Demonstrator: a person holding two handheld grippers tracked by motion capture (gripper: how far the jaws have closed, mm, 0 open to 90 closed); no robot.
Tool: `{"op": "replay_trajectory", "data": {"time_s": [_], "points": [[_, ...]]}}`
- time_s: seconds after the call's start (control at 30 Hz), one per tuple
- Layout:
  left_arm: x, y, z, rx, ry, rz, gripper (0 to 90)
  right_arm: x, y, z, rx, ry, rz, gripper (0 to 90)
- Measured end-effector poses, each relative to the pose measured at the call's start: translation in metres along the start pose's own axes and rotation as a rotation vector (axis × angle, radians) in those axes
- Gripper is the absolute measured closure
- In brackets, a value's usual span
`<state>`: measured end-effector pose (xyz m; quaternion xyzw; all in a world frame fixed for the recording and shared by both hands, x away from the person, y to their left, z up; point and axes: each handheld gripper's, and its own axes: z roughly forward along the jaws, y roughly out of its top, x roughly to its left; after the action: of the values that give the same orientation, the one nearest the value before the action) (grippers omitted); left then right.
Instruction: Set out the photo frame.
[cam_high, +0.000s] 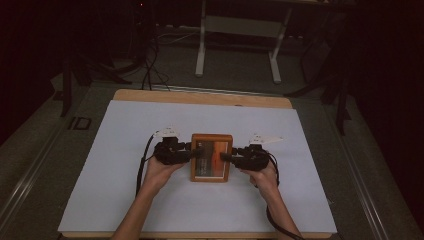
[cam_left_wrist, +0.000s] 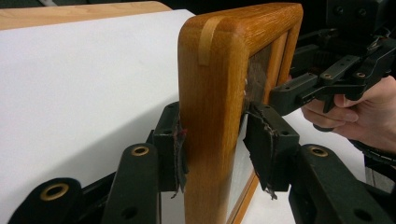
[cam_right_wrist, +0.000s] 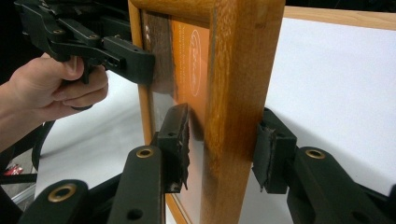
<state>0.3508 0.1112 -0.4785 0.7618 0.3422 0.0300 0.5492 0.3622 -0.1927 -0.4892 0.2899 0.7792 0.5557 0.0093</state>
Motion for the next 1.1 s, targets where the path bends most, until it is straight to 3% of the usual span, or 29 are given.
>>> {"op": "replay_trajectory", "data": {"time_s": [0.3,1.1], "points": [[0.0083,0.0006,0.0036,-0.001,-0.014,-0.036,58.4,-0.0049,0.0011,0.0032,0.003,0.000,0.006,60.8],[0.0066,0.0028,0.0030,0.027,-0.020,-0.032,59.2,-0.0066,0.0035,0.0025,0.034,0.001,-0.027,59.5]]}}
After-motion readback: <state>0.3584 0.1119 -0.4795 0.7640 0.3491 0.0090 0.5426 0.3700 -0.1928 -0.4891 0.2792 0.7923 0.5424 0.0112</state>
